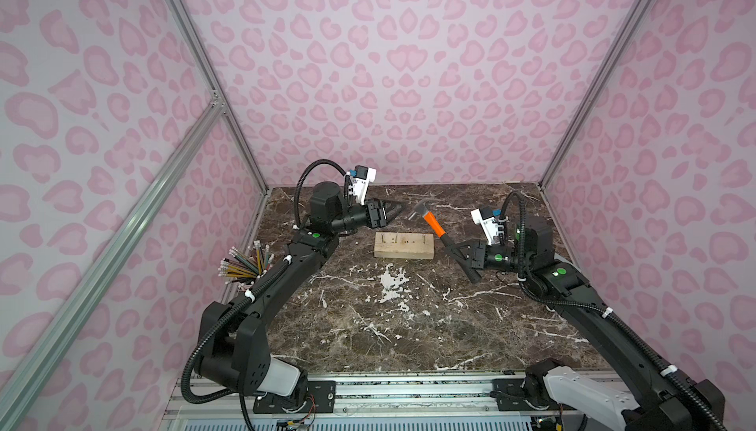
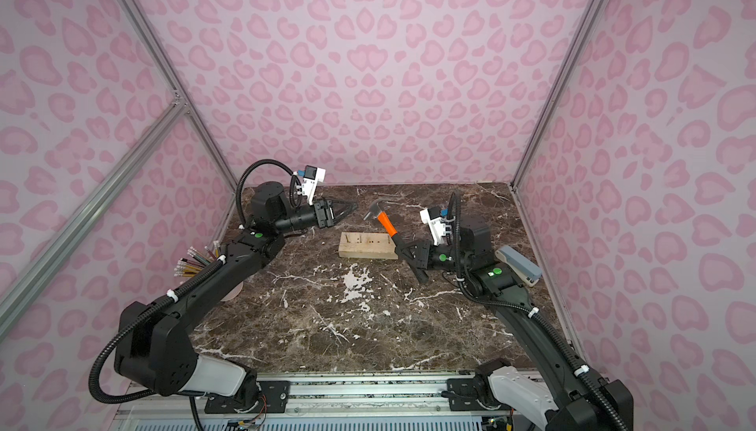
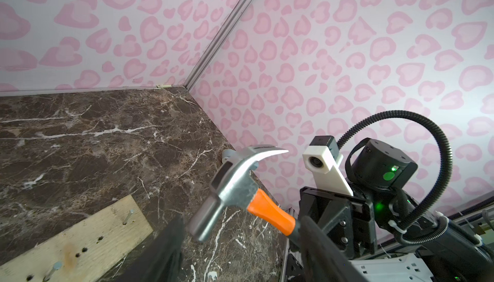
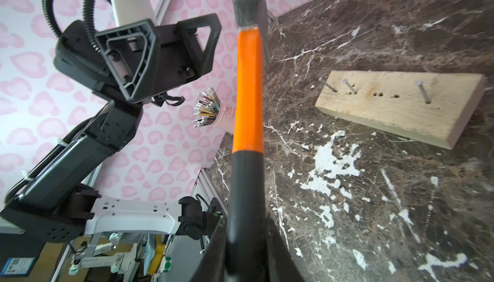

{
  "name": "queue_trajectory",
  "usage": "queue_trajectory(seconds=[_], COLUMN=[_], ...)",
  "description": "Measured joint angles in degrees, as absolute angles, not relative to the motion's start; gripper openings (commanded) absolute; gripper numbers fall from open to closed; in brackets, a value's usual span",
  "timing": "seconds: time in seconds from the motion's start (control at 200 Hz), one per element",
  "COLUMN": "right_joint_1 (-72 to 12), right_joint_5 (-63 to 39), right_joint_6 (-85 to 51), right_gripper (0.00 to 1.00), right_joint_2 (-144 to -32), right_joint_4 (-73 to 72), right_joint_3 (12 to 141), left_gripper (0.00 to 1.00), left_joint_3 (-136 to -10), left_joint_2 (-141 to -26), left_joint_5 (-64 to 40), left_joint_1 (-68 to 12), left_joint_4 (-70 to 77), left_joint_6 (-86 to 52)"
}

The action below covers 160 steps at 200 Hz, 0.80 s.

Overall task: Use a claw hammer to pull out a nail
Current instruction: Pick up the hammer at the center of the board.

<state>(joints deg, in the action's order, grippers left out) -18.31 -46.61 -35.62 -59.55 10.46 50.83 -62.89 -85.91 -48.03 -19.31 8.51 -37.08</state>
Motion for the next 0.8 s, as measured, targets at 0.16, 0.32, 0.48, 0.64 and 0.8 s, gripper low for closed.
queue_trajectory(seconds=[0.16, 0.32, 0.48, 0.64, 0.8], right_joint_1=[-18.31, -18.31, -18.31, -18.57, -18.74], right_joint_5=[-50.81, -54.92, -58.19, -60.93, -62.81], right_joint_6=[-35.75, -37.32, -38.13, -38.17, -38.52], right_gripper=[0.0, 0.0, 0.0, 0.0, 0.0], right_joint_2=[-58.85, -58.98, -59.94, -60.9, -61.91], right_joint_4=[8.97, 7.4, 5.65, 5.21, 3.99], right_joint_3=[50.65, 49.69, 49.65, 49.8, 49.87], left_gripper=[0.71, 0.71, 0.69, 0.66, 0.6], left_joint_3=[-63.59, -64.07, -65.08, -66.32, -67.18], left_joint_2=[-87.81, -88.47, -88.53, -88.71, -89.19], left_joint_5=[-52.31, -58.46, -63.51, -65.71, -66.87], left_joint_1=[-18.81, -18.92, -18.92, -19.11, -19.68], left_joint_4=[11.11, 14.9, 15.77, 12.1, 8.16], left_joint_6=[-36.77, -37.65, -37.6, -34.24, -31.51])
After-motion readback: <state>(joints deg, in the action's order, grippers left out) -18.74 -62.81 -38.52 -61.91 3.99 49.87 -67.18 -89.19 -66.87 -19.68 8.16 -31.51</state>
